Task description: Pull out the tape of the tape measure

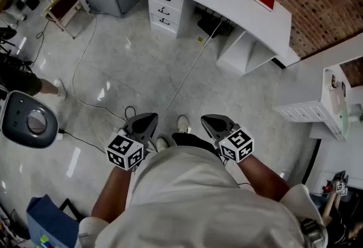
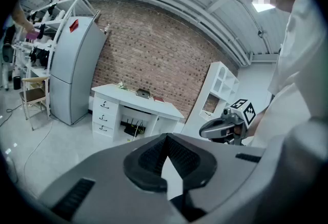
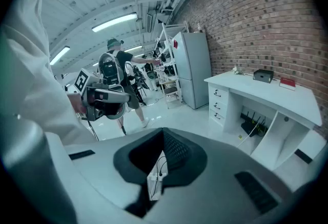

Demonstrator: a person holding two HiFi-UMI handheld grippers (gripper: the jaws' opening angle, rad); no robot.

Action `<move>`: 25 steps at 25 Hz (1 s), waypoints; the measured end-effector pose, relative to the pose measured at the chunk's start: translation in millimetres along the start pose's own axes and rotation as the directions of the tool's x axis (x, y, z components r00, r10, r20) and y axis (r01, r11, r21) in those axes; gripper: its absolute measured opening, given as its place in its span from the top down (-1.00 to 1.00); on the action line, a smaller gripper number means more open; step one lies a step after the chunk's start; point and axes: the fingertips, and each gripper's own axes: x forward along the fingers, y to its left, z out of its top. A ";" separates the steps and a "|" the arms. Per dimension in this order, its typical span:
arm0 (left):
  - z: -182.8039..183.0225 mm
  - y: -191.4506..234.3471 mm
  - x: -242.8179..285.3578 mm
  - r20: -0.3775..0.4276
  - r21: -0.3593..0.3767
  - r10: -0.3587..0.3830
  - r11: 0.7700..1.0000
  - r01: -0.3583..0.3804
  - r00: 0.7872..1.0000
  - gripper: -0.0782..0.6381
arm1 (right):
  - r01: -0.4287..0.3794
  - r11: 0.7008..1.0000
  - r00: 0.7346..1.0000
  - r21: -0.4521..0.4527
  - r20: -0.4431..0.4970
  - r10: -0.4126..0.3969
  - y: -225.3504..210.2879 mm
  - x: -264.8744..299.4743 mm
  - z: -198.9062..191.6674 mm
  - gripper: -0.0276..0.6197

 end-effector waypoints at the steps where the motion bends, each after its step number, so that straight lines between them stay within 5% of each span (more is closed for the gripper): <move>1: 5.3 -1.9 8.5 0.001 0.009 -0.002 1.000 0.002 1.000 0.80 | 0.003 1.000 1.000 -0.003 0.005 -0.003 -9.5 -0.4 3.6 0.91; 13: 63.1 -20.2 116.5 -0.034 0.060 -0.044 0.997 0.046 0.998 0.80 | -0.028 0.999 0.996 0.041 0.083 0.025 -111.3 -10.7 30.3 0.91; 25: 100.1 -9.4 183.7 -0.053 0.083 -0.004 0.997 0.009 0.999 0.59 | 0.079 0.994 0.988 0.071 0.131 -0.087 -203.0 -17.1 39.1 0.70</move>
